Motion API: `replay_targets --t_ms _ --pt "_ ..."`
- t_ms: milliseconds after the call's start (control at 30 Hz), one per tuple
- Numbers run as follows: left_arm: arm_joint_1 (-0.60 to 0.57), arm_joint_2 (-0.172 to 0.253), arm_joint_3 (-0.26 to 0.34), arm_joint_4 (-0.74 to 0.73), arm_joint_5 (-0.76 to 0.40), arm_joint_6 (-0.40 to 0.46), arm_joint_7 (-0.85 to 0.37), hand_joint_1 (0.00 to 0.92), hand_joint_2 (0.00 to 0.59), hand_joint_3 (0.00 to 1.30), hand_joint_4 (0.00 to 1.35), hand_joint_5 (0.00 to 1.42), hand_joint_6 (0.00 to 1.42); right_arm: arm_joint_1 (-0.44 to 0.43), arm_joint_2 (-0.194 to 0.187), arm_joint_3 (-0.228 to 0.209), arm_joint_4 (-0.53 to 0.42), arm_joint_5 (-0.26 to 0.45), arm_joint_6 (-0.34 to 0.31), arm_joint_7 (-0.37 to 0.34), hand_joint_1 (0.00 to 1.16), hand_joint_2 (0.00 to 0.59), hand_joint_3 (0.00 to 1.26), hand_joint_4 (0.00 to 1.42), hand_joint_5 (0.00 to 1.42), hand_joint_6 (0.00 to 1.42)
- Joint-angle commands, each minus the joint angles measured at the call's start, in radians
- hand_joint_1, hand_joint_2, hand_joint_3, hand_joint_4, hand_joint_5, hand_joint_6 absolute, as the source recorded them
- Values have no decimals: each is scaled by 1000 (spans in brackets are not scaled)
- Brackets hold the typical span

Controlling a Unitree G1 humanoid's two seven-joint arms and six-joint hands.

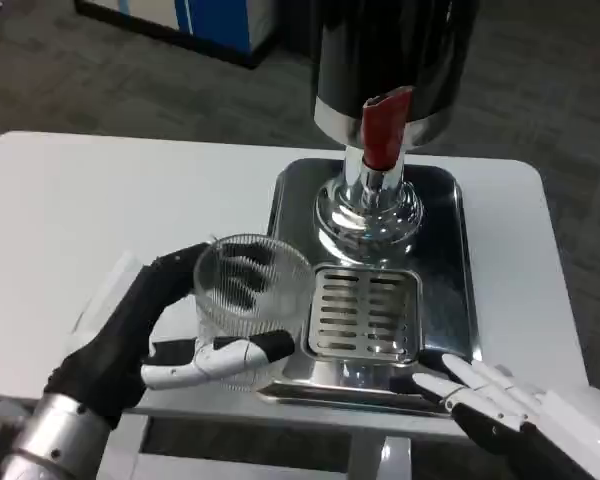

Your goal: Grasp the cup under the faucet to collect the drink, then remove the cup.

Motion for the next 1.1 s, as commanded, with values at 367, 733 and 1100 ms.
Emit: replay_targets --t_ms 367,733,1100 --pt "-221 -14 -95 292 108 -92 147 613 110 565 496 569 544 6 13 -2 -13 -4 19 0 500 459 134 19 0 0" --pt "-306 -12 -188 347 158 1 127 535 105 549 494 545 529 24 20 5 -13 -8 26 -10 500 459 134 19 0 0" --pt "-248 0 -259 210 190 179 76 344 120 507 429 444 484 28 27 4 -13 -3 33 -12 500 459 134 20 0 0"
